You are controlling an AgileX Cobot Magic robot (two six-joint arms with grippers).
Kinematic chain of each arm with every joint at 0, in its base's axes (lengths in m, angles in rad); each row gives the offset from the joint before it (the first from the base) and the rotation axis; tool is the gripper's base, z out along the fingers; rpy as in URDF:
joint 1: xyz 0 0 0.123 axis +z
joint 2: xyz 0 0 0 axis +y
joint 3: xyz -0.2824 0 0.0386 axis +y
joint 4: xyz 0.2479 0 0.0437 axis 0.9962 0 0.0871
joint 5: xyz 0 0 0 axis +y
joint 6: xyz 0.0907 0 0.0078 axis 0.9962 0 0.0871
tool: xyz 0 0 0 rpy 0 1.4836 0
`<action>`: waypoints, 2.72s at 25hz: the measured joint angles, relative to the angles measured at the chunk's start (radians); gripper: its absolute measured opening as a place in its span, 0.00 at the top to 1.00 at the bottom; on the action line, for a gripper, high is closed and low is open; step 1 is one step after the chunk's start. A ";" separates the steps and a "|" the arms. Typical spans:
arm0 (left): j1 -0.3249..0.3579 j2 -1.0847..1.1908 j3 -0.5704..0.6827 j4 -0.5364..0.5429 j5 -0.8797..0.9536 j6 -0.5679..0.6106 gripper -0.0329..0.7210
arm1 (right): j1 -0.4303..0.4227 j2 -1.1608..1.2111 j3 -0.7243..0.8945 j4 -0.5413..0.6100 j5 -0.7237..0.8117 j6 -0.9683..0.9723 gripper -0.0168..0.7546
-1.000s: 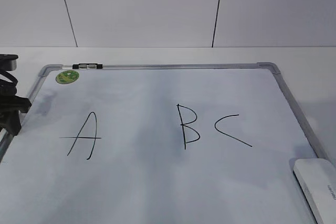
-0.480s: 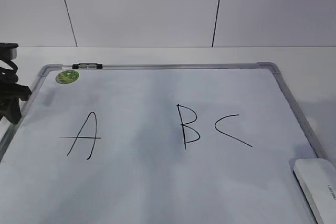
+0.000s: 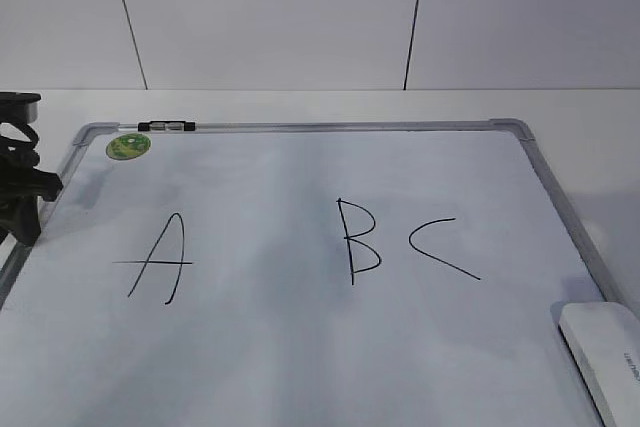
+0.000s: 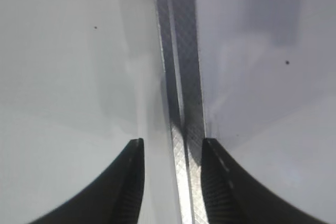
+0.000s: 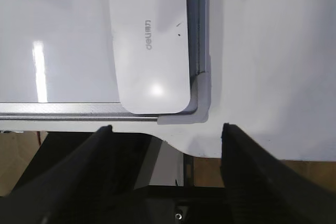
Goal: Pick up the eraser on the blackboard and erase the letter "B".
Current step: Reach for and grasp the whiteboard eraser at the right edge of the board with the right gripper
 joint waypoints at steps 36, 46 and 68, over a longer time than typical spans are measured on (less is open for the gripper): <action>0.002 0.020 -0.012 -0.033 0.031 0.013 0.93 | 0.000 0.134 0.000 -0.003 -0.022 0.015 0.10; 0.002 0.020 -0.012 -0.033 0.031 0.013 0.93 | 0.000 0.291 -0.002 0.000 -0.159 -0.025 0.10; 0.004 0.020 -0.012 -0.035 0.035 0.013 0.93 | 0.000 0.560 -0.047 0.097 -0.238 -0.128 0.10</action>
